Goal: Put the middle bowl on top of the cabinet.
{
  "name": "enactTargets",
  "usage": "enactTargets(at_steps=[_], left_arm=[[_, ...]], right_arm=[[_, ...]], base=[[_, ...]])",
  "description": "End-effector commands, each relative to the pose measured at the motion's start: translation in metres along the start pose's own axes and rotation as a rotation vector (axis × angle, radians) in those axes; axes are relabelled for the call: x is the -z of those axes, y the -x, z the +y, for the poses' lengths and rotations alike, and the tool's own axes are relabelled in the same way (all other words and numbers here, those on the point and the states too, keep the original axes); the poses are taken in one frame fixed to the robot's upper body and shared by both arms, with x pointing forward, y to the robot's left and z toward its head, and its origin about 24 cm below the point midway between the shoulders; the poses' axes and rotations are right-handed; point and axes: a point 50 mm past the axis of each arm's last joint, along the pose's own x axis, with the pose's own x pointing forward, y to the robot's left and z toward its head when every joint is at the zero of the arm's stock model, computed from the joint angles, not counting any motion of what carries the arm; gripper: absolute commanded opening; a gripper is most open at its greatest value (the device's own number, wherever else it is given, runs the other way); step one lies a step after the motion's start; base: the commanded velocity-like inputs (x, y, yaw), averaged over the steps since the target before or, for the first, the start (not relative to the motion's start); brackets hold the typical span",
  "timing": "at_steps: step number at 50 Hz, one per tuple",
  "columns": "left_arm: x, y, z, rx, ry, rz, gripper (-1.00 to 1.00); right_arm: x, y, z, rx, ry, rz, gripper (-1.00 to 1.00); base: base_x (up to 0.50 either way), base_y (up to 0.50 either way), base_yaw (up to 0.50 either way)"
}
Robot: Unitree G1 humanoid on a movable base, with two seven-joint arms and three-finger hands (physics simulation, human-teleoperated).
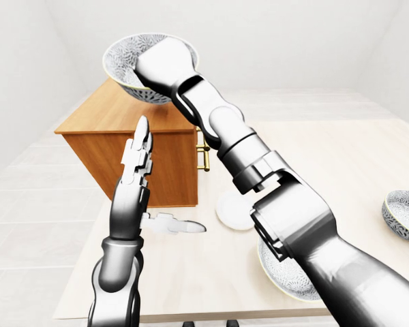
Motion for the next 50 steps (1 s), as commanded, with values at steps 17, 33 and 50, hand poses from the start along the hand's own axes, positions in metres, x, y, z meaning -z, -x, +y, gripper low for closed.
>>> enactTargets(at_steps=[17, 33, 50], left_arm=[[-0.002, 0.002, -0.002, 0.014, 0.016, -0.006, 1.00], [0.000, 0.002, -0.002, 0.013, 0.017, 0.004, 1.00], [-0.001, 0.002, -0.002, 0.013, 0.022, -0.001, 1.00]], right_arm=[[-0.001, 0.000, 0.001, -0.001, -0.016, -0.001, -1.00], [-0.004, 0.001, 0.008, -0.016, -0.014, -0.008, -1.00], [-0.003, 0.001, 0.010, -0.022, -0.006, -0.004, 0.06]], base=[[0.00, 0.00, 0.00], [0.00, 0.00, 0.00], [0.00, 0.00, 0.00]])
